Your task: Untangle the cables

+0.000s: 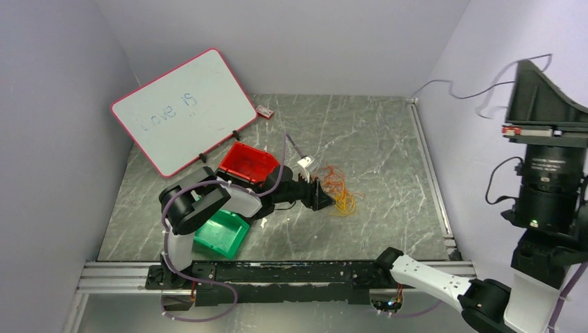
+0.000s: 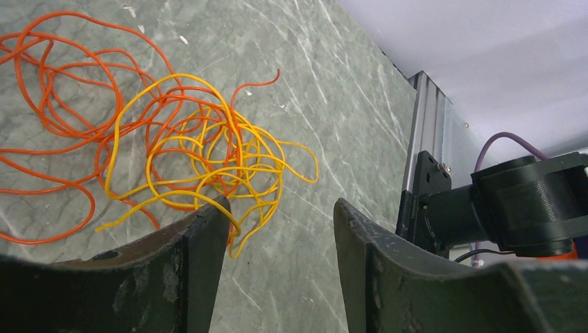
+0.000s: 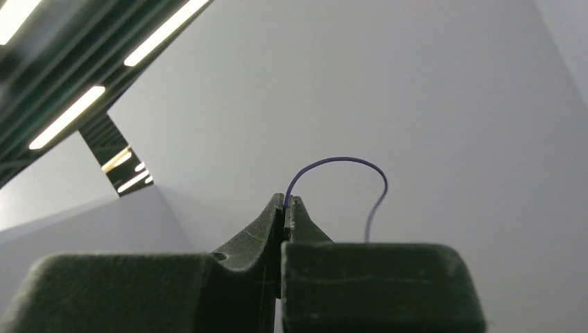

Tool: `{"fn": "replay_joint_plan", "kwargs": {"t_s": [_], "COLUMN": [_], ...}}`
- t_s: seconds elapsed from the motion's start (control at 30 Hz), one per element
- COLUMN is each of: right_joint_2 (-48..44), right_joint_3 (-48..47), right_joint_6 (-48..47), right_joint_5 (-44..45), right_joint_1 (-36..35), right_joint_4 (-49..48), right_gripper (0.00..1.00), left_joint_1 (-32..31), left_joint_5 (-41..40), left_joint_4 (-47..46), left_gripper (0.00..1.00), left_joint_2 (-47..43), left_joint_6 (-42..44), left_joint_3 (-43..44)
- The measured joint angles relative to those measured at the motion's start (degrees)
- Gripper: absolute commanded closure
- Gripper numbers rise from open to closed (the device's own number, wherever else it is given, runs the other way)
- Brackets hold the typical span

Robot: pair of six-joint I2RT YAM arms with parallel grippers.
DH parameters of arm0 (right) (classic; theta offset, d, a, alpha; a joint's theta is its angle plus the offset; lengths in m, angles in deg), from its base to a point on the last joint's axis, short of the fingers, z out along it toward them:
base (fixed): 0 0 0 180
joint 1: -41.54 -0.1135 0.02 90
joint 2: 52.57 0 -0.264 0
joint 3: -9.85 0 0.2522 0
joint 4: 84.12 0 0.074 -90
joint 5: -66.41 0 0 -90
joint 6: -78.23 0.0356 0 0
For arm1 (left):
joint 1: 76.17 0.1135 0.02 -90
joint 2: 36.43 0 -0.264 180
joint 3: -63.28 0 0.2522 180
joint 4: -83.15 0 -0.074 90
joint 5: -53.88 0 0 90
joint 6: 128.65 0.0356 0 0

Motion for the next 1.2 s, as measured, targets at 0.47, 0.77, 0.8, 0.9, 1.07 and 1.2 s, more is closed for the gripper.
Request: {"fn": "replay_joint_plan", "kwargs": {"t_s": [0.47, 0.77, 0.8, 0.9, 1.07, 1.2], "right_joint_2": [0.0, 0.7, 0.9, 2.3, 5.9, 8.8], "right_joint_3": [0.1, 5.5, 5.5, 5.2, 5.0, 5.1], "right_joint_6": [-1.6, 0.7, 0.9, 1.9, 3.1, 4.0], "right_joint_5": [3.5, 3.0, 2.6, 0.4, -4.0, -7.2], "right_joint_1": [-0.6, -0.7, -0.8, -0.8, -0.8, -0.8], "right_joint_4": [6.4, 11.0, 11.1, 11.9, 13.4, 14.1], "right_gripper": [1.00, 1.00, 1.00, 1.00, 1.00, 1.00], "left_joint_1": [0.0, 0.0, 0.0, 0.0, 2.7, 12.0], "left_joint_5": [-3.2, -12.9, -14.7, -20.9, -28.1, -29.7], "left_joint_4": [6.8, 22.9, 25.4, 34.3, 48.3, 58.1], "left_gripper": [0.35, 0.33, 0.32, 0.32, 0.32, 0.30], "left_joint_2": [-6.8, -29.7, -31.5, -36.5, -43.1, -50.5], "left_joint_6": [1.9, 7.5, 8.0, 9.1, 9.6, 9.5], "left_joint_3": [-2.7, 0.6, 1.1, 2.6, 4.1, 4.1]}}
